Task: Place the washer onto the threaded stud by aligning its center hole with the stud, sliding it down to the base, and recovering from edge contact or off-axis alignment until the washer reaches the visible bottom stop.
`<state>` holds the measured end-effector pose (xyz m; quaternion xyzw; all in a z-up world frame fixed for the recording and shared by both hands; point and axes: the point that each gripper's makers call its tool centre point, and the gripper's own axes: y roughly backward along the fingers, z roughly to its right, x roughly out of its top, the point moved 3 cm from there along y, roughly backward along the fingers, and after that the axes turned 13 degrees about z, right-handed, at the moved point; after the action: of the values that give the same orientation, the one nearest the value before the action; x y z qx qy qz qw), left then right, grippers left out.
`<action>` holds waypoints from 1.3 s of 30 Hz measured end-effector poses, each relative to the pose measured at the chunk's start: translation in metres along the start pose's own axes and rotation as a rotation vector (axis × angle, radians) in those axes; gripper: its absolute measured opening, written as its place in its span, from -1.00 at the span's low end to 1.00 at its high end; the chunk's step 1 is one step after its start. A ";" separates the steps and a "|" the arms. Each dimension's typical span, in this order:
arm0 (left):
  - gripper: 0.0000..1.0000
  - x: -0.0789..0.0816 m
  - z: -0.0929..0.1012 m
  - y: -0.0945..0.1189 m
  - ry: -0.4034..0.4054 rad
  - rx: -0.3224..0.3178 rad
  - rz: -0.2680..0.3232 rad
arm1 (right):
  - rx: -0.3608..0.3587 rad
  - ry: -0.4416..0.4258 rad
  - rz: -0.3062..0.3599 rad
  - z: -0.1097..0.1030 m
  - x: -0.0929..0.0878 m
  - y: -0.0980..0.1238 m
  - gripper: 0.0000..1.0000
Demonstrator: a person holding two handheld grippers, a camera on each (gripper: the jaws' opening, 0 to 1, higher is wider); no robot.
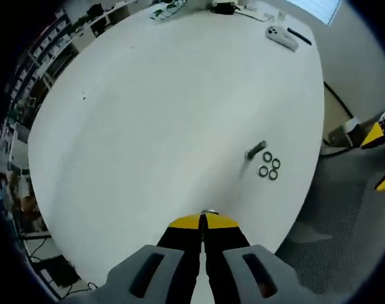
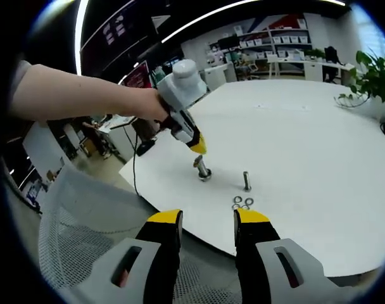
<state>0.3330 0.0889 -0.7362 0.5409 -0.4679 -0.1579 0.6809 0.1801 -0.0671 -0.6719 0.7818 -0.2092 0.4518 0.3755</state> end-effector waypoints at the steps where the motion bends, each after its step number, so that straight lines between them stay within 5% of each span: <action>1: -1.00 -0.002 -0.002 0.001 0.004 0.004 0.000 | 0.002 0.001 -0.001 0.000 0.000 0.000 -0.30; 7: -0.98 -0.001 -0.003 0.008 0.083 0.017 0.082 | 0.006 -0.002 0.000 0.000 0.000 -0.001 -0.30; 15: -0.61 -0.017 0.004 0.012 0.149 0.057 0.157 | 0.013 -0.004 0.002 -0.002 0.001 -0.001 -0.30; 21: -0.42 -0.025 0.009 0.010 0.265 0.093 0.302 | 0.019 0.000 -0.001 -0.003 0.000 -0.001 -0.30; 39: -0.55 -0.042 0.013 -0.012 0.271 0.141 0.374 | 0.014 -0.002 -0.002 -0.002 -0.001 -0.001 -0.30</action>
<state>0.3043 0.1073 -0.7668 0.5070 -0.4741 0.0781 0.7156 0.1795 -0.0653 -0.6724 0.7851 -0.2054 0.4520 0.3703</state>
